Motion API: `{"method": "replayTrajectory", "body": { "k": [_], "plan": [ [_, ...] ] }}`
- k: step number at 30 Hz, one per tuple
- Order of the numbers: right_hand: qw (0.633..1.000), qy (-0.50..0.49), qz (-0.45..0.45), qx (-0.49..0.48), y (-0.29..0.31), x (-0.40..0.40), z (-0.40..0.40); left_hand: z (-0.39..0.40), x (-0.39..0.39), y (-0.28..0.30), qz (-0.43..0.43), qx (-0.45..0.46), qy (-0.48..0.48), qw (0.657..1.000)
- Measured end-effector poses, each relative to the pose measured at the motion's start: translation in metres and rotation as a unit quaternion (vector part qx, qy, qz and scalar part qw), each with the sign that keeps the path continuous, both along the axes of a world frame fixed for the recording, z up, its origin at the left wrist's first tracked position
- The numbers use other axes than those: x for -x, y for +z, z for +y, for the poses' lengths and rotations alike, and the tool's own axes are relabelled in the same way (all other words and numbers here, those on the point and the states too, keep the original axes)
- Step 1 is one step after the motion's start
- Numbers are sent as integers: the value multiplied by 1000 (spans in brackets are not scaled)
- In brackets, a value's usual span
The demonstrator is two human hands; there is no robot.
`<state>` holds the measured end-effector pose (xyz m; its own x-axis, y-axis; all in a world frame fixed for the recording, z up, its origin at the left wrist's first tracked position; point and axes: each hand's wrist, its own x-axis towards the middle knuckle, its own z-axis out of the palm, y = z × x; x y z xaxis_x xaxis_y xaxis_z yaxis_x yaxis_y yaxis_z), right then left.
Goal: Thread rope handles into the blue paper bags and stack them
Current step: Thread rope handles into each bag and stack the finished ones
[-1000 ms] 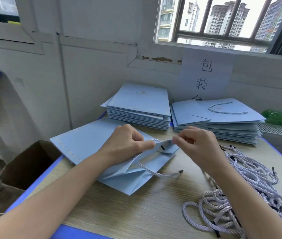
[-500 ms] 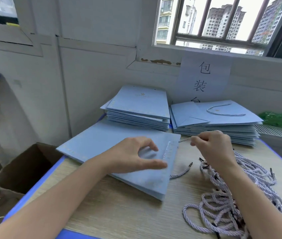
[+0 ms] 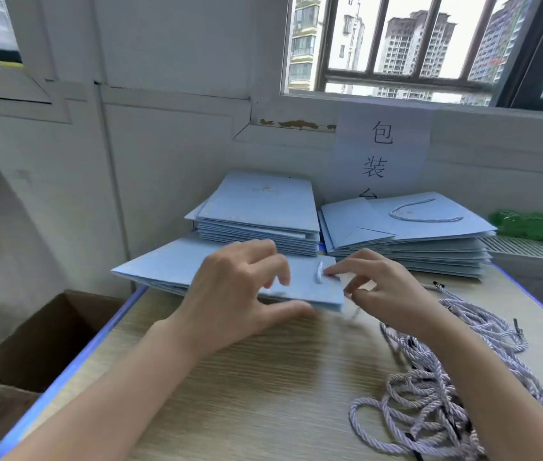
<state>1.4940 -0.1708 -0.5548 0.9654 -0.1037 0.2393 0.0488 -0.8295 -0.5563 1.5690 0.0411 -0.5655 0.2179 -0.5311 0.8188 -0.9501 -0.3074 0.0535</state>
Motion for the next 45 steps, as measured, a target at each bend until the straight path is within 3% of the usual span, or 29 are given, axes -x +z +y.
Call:
{"method": "replayTrajectory", "body": {
  "k": [2, 4, 7, 10, 16, 23, 25, 26, 28, 29, 30, 32, 34, 39, 42, 45],
  "plan": [
    [999, 15, -26, -10, -4, -2, -3, -2, 6, 3, -28, 101, 30, 994],
    [997, -3, -77, 21, -11, -6, -5, -4, 10, 2, -52, 144, 47, 987],
    [974, -61, -211, 51, -15, -12, 2, -7, 11, -3, -71, 142, 36, 987],
    [948, -75, -300, -72, -9, -11, 3, -8, 9, -3, -58, 114, 32, 991],
    [928, -12, -224, -297, 2, -6, -2, -9, 3, -9, 6, 45, 27, 999],
    [911, 19, -145, -386, -3, -11, -1, -12, 3, -13, 54, -11, -23, 998],
    [936, -12, -101, -338, -8, -13, 2, -11, 3, -13, 64, -28, -27, 997],
    [962, -34, -65, -263, -12, -14, 4, -11, 3, -14, 76, -45, -28, 996],
    [995, -94, 20, 0, -17, -15, 5, -10, 1, -16, 127, -102, -27, 986],
    [986, -122, 34, 111, -18, -14, 5, -10, 0, -17, 160, -145, -22, 976],
    [977, -144, 36, 153, -17, -12, 2, -10, 0, -20, 188, -194, -10, 963],
    [975, -179, 29, 127, -11, -7, -10, -10, -1, -23, 218, -307, 36, 926],
    [966, -218, 46, 130, -4, 0, -22, -10, -1, -23, 243, -363, 58, 898],
    [932, -238, 186, 200, -4, 6, -33, -10, -1, -20, 279, -373, 55, 883],
    [939, -218, 171, 203, -7, 1, -32, -12, 1, -19, 280, -371, 67, 883],
    [963, -180, 101, 173, -7, -3, -21, -15, 2, -17, 274, -358, 94, 888]
  ]
}}
